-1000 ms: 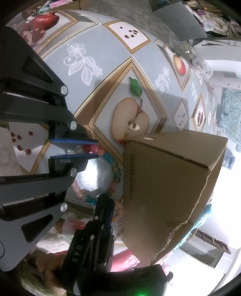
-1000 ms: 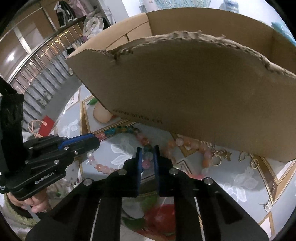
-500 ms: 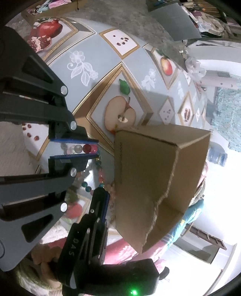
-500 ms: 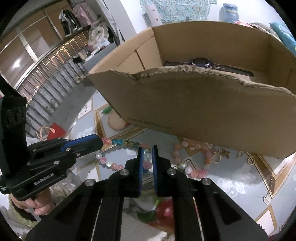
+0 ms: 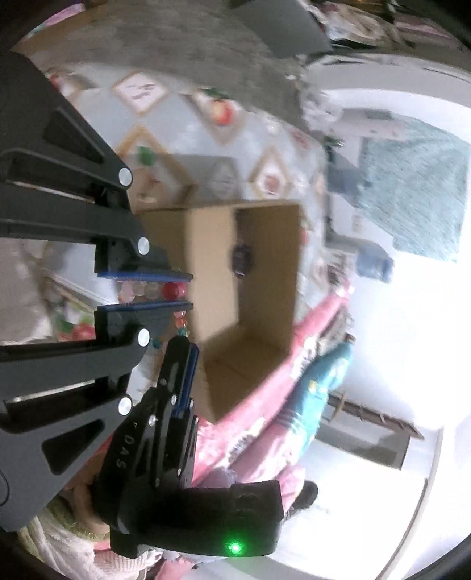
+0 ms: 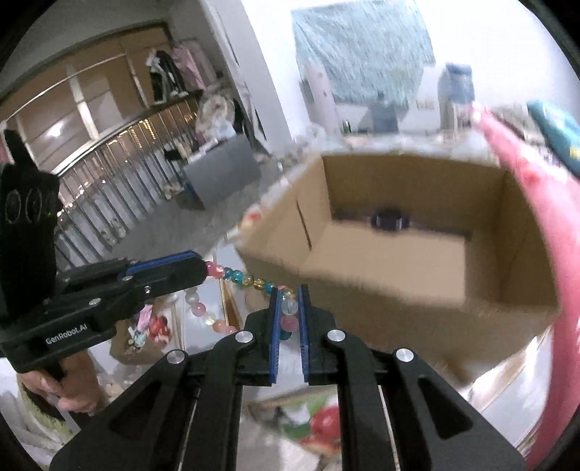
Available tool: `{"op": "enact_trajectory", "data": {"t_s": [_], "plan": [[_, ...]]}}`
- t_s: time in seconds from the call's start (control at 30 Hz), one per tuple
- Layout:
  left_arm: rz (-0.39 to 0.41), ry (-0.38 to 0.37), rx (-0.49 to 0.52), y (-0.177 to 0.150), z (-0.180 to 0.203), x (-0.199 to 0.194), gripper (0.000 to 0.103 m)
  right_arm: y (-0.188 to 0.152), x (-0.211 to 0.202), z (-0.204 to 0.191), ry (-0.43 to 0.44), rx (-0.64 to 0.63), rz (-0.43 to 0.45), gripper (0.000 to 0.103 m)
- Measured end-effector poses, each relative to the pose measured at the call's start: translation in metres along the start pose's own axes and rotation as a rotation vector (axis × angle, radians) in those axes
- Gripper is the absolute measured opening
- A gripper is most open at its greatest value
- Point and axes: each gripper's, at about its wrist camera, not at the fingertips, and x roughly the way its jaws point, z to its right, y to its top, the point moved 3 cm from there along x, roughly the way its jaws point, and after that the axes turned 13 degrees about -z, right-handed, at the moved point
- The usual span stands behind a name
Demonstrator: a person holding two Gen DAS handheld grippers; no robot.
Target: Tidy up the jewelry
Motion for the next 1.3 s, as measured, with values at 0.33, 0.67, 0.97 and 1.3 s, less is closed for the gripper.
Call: {"op": "enact_trajectory", "data": {"t_s": [0.33,0.67,0.97,1.3], "plan": [[-0.104,0.07,0.059,0.078,-0.012,0.068,0.009,0.086,0.055,0.076,0.038,0.137,-0.225,0.01],[-0.311,0.157,0.039,0.086,-0.044,0.147,0.009,0.094,0.144,0.098,0.064,0.177,-0.494,0.01],[-0.214,0.151,-0.002,0.09,-0.046,0.122,0.031,0.09,0.115,0.101,0.144,0.172,-0.38,0.01],[-0.022,-0.034,0.139,0.018,0.0,0.039,0.052,-0.002,-0.017,0.121,0.164,0.123,-0.088,0.012]]}}
